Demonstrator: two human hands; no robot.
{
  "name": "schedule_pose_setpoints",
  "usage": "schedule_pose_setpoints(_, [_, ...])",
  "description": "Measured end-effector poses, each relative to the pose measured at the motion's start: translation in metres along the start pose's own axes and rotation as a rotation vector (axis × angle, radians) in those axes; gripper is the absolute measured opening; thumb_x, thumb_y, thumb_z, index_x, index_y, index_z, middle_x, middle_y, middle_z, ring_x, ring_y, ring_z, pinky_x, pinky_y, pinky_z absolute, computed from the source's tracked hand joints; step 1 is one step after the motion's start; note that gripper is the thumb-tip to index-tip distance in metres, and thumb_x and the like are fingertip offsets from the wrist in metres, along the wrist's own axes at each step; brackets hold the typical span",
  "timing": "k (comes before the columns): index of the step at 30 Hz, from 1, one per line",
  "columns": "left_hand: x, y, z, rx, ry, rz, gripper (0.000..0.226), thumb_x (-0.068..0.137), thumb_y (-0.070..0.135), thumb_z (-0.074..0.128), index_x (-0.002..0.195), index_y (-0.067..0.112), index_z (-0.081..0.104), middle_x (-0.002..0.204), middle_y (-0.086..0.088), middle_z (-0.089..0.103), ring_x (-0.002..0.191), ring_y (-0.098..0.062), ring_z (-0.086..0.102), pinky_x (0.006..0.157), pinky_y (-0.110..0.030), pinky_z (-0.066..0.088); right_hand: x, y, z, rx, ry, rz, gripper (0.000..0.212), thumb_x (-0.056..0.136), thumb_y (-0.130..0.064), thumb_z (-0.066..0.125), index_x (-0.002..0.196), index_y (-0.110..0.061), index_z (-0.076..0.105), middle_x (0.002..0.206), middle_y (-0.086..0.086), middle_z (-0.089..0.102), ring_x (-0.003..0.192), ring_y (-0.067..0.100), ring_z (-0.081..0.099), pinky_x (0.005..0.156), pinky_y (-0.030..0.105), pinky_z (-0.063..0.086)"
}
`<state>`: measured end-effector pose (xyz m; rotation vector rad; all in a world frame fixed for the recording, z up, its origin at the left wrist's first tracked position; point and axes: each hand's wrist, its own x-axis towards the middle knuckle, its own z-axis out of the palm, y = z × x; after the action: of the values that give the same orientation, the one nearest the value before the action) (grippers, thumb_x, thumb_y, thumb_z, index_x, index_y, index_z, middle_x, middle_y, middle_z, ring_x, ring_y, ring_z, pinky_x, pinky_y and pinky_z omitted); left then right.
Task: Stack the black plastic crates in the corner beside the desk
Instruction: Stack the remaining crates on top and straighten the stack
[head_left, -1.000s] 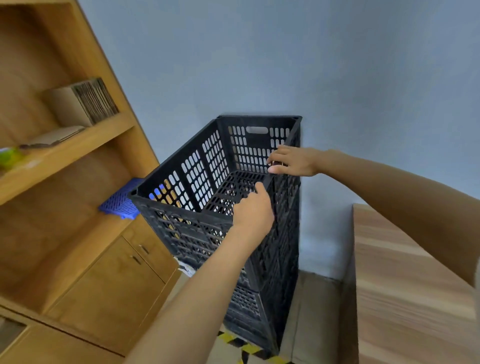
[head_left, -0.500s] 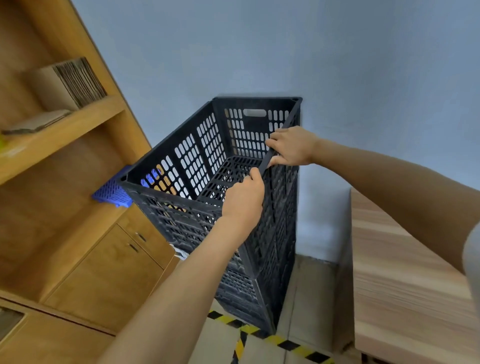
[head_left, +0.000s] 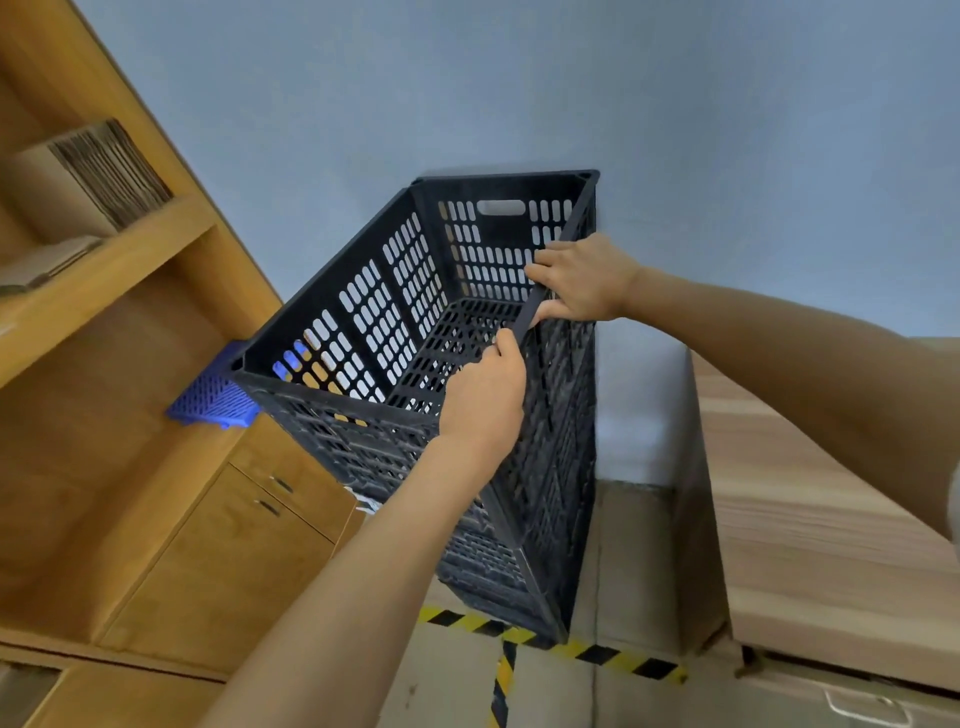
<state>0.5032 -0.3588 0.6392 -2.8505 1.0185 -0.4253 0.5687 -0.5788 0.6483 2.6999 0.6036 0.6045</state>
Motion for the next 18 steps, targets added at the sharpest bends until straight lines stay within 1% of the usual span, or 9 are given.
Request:
schedule_pose_setpoints(2, [-0.002, -0.002, 0.000, -0.002, -0.004, 0.013, 0.054, 0.096, 0.011, 0.051, 0.142, -0.001, 0.025, 0.113, -0.015, 0.063, 0.084, -0.032, 0.069, 0.056, -0.032, 0.040, -0.001, -0.004, -0.004, -0.012, -0.001, 0.009, 0.102, 0.072, -0.080, -0.018, 0.093, -0.012, 0.056, 0.084, 0.004, 0.060, 0.075, 0.022, 0.059, 0.047, 0.026, 0.024])
schedule_pose_setpoints(9, [-0.017, -0.017, -0.004, -0.010, -0.017, 0.058, 0.053, 0.096, 0.007, 0.049, 0.143, -0.001, 0.024, 0.113, -0.014, 0.063, 0.088, -0.035, 0.068, 0.057, -0.034, 0.038, -0.009, -0.027, -0.013, -0.009, -0.019, 0.092, 0.101, 0.074, -0.080, -0.017, 0.096, -0.013, 0.056, 0.088, 0.004, 0.062, 0.079, 0.023, 0.061, 0.049, 0.028, 0.034])
schedule_pose_setpoints(12, [-0.024, -0.028, -0.002, -0.018, -0.009, 0.081, 0.051, 0.096, 0.009, 0.049, 0.141, 0.001, 0.026, 0.107, -0.013, 0.063, 0.082, -0.034, 0.067, 0.055, -0.034, 0.036, -0.009, -0.038, -0.019, -0.032, -0.021, 0.108, 0.101, 0.074, -0.079, -0.016, 0.095, -0.012, 0.057, 0.088, 0.005, 0.062, 0.078, 0.024, 0.062, 0.049, 0.029, 0.033])
schedule_pose_setpoints(14, [-0.028, -0.036, 0.000, -0.034, -0.006, 0.094, 0.051, 0.097, 0.009, 0.049, 0.141, 0.002, 0.026, 0.103, -0.012, 0.063, 0.079, -0.033, 0.066, 0.053, -0.034, 0.037, -0.009, -0.046, -0.022, -0.047, -0.030, 0.121, 0.099, 0.076, -0.080, -0.012, 0.095, -0.012, 0.056, 0.089, 0.006, 0.063, 0.079, 0.025, 0.063, 0.049, 0.029, 0.033])
schedule_pose_setpoints(16, [-0.032, -0.045, 0.002, -0.060, -0.002, 0.110, 0.045, 0.097, 0.010, 0.049, 0.137, 0.004, 0.029, 0.098, -0.010, 0.063, 0.074, -0.032, 0.065, 0.052, -0.035, 0.037, -0.009, -0.054, -0.025, -0.053, -0.024, 0.131, 0.096, 0.077, -0.081, -0.008, 0.092, -0.011, 0.056, 0.087, 0.006, 0.063, 0.077, 0.026, 0.063, 0.048, 0.029, 0.034])
schedule_pose_setpoints(18, [-0.037, -0.055, 0.003, -0.089, 0.001, 0.138, 0.039, 0.096, 0.010, 0.050, 0.131, 0.006, 0.032, 0.094, -0.009, 0.063, 0.071, -0.032, 0.063, 0.052, -0.038, 0.040, -0.010, -0.063, -0.030, -0.056, -0.024, 0.146, 0.097, 0.077, -0.082, -0.007, 0.090, -0.010, 0.057, 0.085, 0.007, 0.063, 0.073, 0.027, 0.063, 0.049, 0.030, 0.036])
